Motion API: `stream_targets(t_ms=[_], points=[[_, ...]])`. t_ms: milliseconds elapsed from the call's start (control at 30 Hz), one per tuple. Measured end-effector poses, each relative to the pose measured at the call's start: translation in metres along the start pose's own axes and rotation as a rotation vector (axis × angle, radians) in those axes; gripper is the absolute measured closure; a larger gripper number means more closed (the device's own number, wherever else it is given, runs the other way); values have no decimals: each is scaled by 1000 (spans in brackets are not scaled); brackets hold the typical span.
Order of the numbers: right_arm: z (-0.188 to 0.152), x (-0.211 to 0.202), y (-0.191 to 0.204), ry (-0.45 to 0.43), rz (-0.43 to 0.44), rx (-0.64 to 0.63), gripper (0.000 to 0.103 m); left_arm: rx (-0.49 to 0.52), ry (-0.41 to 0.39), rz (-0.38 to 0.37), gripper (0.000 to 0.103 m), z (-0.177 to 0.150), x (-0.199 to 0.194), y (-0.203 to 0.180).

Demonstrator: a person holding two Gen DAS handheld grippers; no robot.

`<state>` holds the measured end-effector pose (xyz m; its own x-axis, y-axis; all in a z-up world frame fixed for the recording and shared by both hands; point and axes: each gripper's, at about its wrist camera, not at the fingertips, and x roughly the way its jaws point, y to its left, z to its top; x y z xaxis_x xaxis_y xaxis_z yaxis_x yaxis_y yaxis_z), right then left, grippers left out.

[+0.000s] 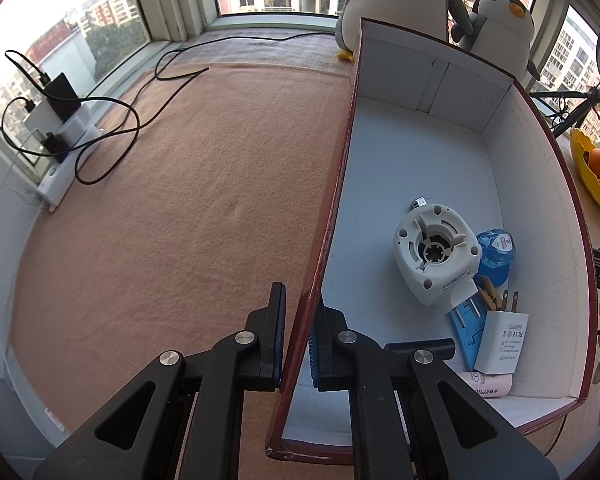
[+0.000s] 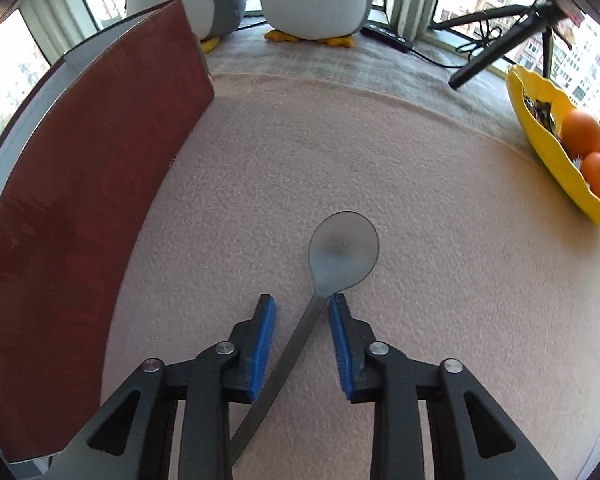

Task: Organize rigid objects
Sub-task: 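Carry the grey spoon with the right gripper into the box and release it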

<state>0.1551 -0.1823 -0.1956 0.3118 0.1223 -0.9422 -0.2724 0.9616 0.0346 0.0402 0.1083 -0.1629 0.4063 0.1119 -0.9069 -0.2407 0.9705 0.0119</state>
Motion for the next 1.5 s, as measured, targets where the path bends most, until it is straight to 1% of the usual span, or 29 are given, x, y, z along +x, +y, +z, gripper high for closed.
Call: stream_targets(t_ms=[67,267,400,600,767,900,1033,1167,1333,1500], points=[[2,0,1,-3,7,5,95,0,0,0,94,0,0,0],[-4,-2,2,-30,51,39,96,0,0,0,94,0,0,0],[-9,-16,3,-67,71,58,96,-2,-1,-1,94,0,0,0],[-9,-51,4,-148,121,82,96,-7,-3,-3,94,-1,-1,1],[0,-93,14,-257,149,63,96,-8,-3,-3,94,-1,-1,1],[12,-130,30,-337,205,35,96,-12,-4,-2,94,-1,-1,1],[23,-153,55,-382,258,-22,96,-17,-5,-2,94,-1,-1,1],[32,-160,83,-389,300,-70,96,-19,-5,-2,94,-1,-1,1],[40,-153,110,-374,328,-106,96,-24,-6,-2,94,0,-1,1],[46,-131,130,-318,357,-121,96,-29,-7,-2,94,0,-1,2]])
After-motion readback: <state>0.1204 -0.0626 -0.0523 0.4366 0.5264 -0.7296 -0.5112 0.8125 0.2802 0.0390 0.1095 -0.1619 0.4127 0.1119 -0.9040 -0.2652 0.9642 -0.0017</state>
